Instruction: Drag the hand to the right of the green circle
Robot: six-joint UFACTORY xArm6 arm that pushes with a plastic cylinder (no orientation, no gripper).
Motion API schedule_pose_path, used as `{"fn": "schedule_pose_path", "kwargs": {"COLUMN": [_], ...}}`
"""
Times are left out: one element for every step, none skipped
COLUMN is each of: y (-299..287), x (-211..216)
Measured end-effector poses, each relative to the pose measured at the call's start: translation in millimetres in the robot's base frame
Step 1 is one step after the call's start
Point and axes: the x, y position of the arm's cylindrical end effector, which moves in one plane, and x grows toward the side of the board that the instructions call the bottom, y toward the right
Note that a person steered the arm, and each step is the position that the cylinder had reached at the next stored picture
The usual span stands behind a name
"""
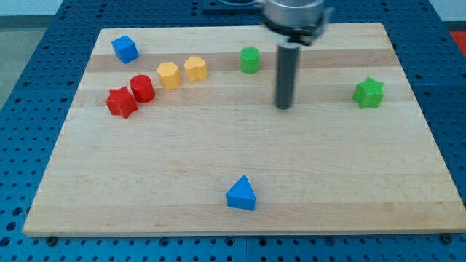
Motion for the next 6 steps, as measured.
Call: {"fn": "schedule_pose_path", "kwargs": {"y": [7,-24,-50,-51,-45,-47], "x": [-65,-69,-72,-108,-110,-113]}}
